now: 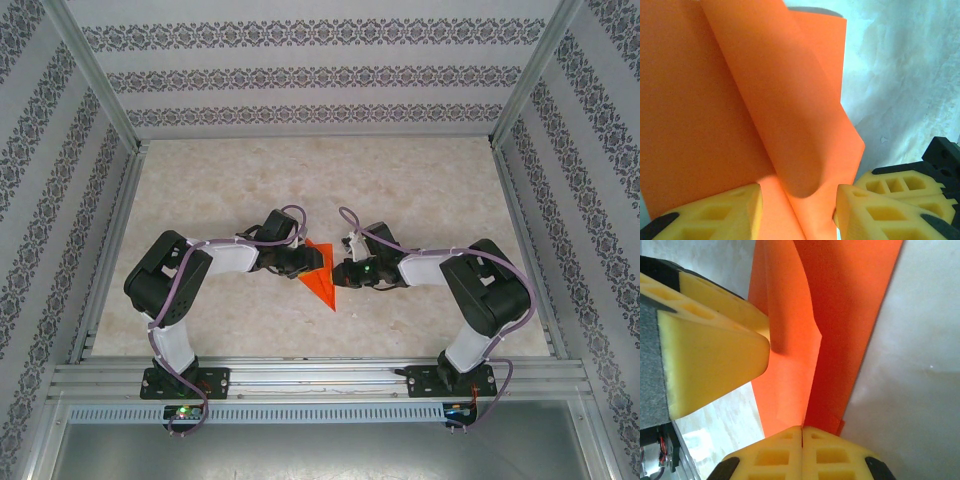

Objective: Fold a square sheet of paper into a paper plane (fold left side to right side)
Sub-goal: Fourth fold the wing at the center of the table.

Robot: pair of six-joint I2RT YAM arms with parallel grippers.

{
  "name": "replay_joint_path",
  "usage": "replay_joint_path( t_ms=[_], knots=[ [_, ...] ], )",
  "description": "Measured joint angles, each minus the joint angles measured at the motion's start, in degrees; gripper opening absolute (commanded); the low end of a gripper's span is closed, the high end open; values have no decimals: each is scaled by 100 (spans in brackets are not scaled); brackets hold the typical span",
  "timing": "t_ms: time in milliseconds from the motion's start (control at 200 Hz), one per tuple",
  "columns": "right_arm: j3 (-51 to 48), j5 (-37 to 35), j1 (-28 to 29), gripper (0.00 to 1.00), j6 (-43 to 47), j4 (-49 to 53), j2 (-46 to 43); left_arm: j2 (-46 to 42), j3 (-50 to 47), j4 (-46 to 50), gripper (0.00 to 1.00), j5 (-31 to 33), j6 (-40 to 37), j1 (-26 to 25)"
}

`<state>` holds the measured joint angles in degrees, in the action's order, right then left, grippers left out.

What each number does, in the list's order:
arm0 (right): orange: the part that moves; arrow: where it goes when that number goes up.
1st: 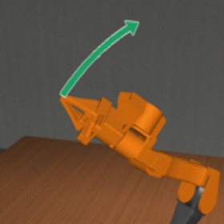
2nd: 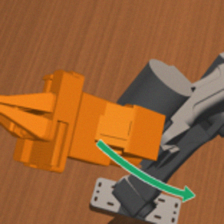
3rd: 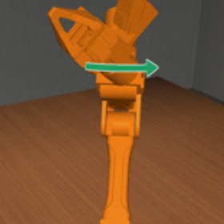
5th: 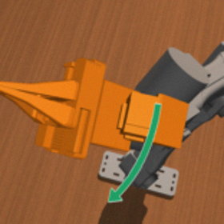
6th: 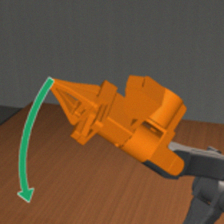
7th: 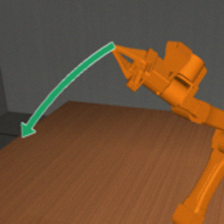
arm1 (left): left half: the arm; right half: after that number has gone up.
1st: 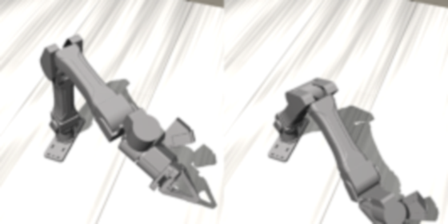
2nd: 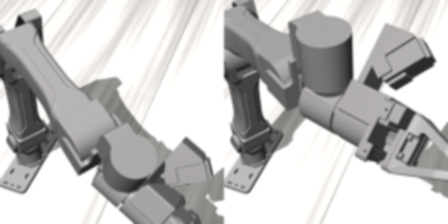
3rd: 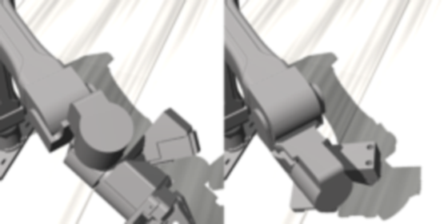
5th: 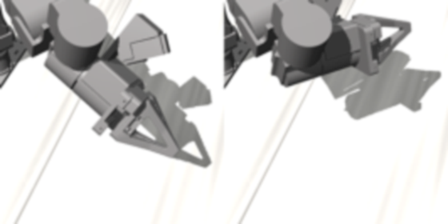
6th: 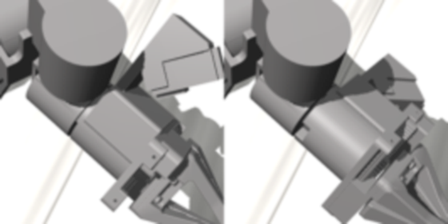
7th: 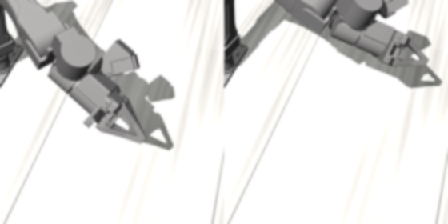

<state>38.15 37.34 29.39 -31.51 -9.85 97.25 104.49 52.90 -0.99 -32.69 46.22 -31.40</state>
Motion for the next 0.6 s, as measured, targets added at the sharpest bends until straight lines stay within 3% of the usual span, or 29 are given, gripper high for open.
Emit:
replay_joint_path(
  t_ms=[600],
  knots=[
    [125,-138,0,0,39,195,142,0,0,0,45,0,0,0]
  ],
)
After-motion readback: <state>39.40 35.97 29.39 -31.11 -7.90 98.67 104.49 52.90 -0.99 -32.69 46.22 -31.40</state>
